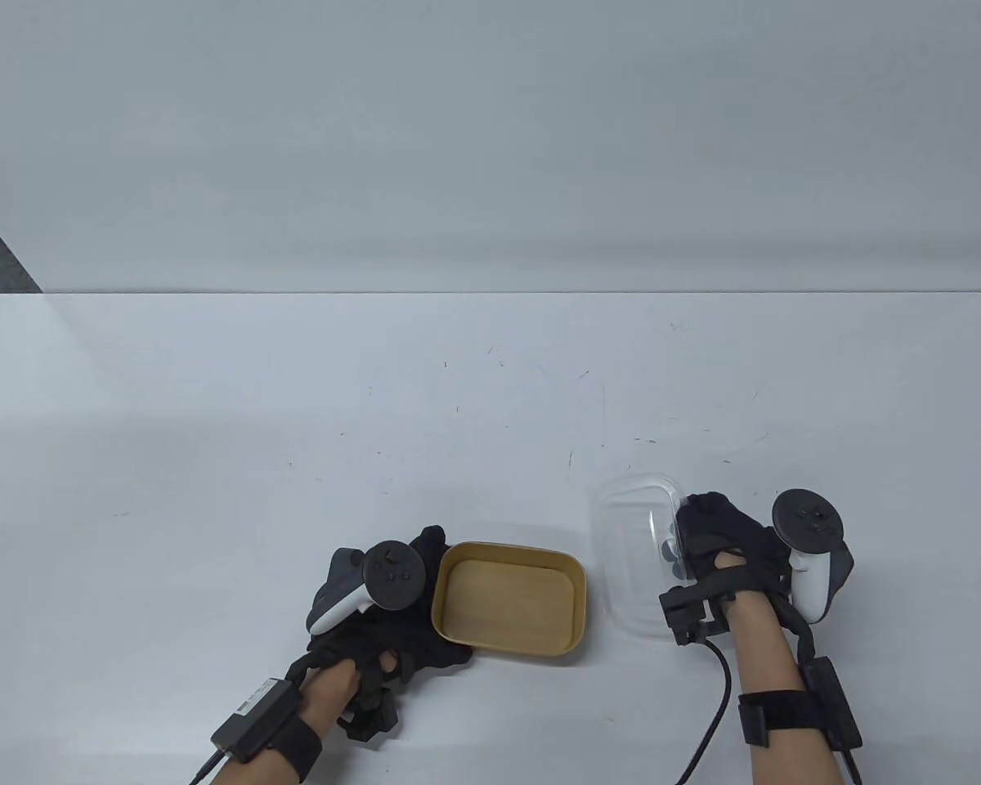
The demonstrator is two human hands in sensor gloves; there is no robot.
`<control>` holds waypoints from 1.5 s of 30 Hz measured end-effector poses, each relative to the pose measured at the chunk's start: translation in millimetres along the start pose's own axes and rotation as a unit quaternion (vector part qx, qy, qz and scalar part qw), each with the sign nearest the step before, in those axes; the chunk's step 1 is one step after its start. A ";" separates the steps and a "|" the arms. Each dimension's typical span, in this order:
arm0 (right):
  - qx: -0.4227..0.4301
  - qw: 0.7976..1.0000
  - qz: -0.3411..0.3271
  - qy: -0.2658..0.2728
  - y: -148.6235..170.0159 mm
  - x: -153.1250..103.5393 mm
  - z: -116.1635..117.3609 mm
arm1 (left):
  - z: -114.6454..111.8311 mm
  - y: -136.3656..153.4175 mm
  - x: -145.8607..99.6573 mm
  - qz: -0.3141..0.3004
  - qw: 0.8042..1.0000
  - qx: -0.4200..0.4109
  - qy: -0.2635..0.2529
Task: Remove lid from takeout box
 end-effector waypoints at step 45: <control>-0.447 0.779 -0.439 0.031 -83.2 -125.9 97.8 | 80.0 -5.1 -78.9 -0.035 0.929 0.203 -0.308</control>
Point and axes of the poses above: the tracker on the back of each hand, its own y axis roughly to the little-finger side, its own x axis roughly from the wrist to the fingertips, z = x × y, the point moved 4 cm from there along x, roughly from the wrist to the fingertips, and after that the axes turned 2 degrees about z, right-handed, at the moved point
